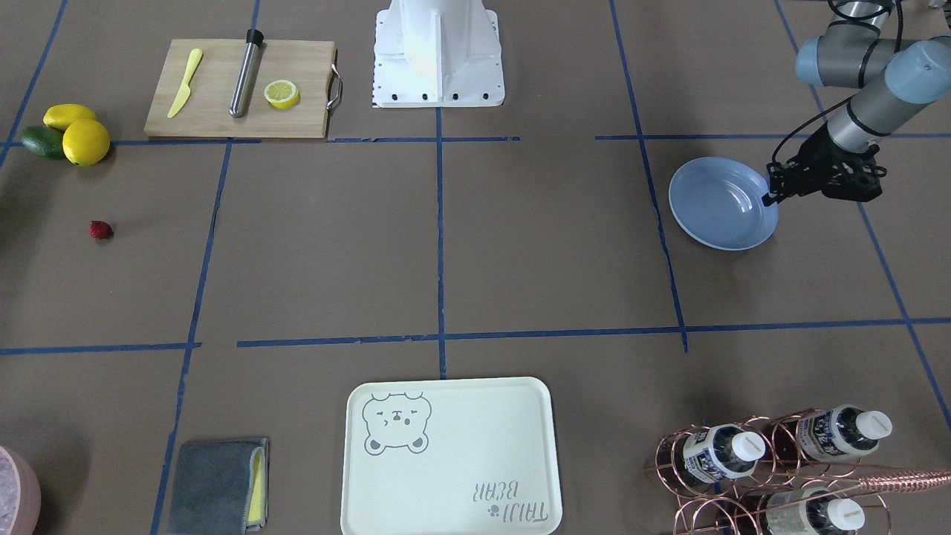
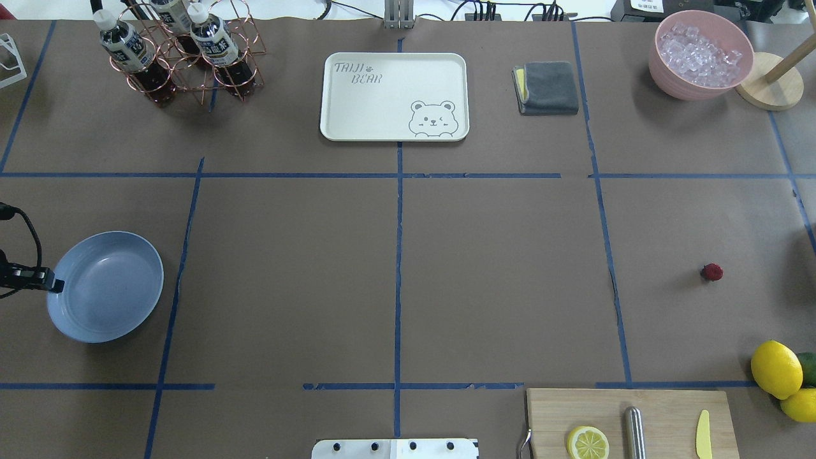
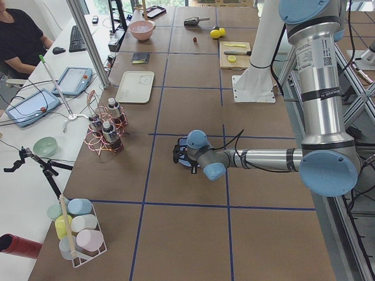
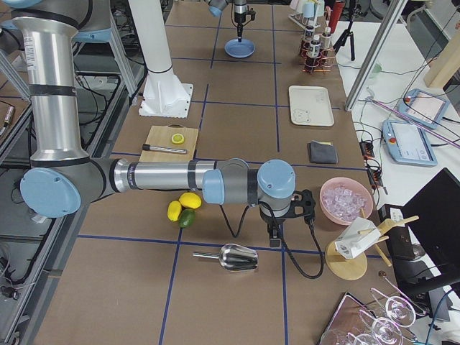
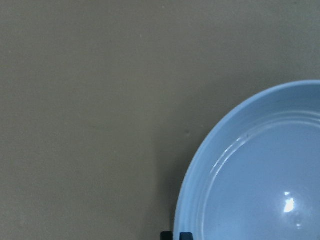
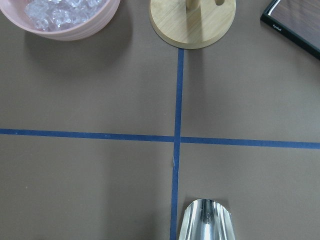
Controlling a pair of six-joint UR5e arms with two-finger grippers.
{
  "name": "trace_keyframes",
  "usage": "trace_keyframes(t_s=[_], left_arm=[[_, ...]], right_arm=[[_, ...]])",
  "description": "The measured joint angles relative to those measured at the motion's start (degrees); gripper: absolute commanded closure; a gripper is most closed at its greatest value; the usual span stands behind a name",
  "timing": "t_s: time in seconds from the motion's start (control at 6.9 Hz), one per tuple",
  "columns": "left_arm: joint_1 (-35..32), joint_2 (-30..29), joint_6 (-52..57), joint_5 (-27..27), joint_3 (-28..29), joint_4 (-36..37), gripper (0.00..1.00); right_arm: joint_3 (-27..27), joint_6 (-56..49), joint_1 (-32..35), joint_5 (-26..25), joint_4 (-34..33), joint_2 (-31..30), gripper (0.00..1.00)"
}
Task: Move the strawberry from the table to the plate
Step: 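Lower the left gripper to the blue plate rim and grasp it, then slide the blue plate with the left gripper toward the table center and release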
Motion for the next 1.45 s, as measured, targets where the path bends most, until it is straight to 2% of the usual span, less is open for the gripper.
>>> trace_keyframes(t_s=[0.14,0.29,0.43,0.72,0.87,1.01,1.16,1.45], left_arm=[[-1.11,-0.16,0.12,-1.5,-3.24,3.57,1.0],[-3.11,-1.72,0.29,-3.6,-7.03,10.42,1.0],[-4.84,-6.08,0.34,-4.55,-10.51,19.26,1.0],[-5.39,-21.57,-4.25,-3.96,-12.94,36.48,1.0],[-2.16,-28.2,-11.76,-3.3,-12.5,39.98,1.0],[3.36,-33.52,-20.54,-1.53,-11.3,40.75,1.0],[8.77,-37.12,-29.25,1.05,-9.38,38.23,1.0],[16.39,-39.11,-41.93,6.14,-4.21,26.77,1.0]], right_arm=[[-0.02,-0.06,-0.09,-0.02,-0.01,0.41,0.0],[-0.18,-0.12,-0.19,-0.07,0.02,1.0,0.0],[-0.36,-0.13,-0.23,-0.07,0.03,1.02,0.0],[-0.53,1.27,-0.3,-0.06,-0.03,0.57,0.0],[-0.47,2.27,-0.44,-0.04,-0.02,0.53,0.0],[-0.36,3.19,-0.77,0.0,0.02,0.54,0.0],[-0.25,3.82,-1.18,0.02,0.04,0.58,0.0],[0.03,4.43,-1.53,0.34,0.05,0.66,0.0]])
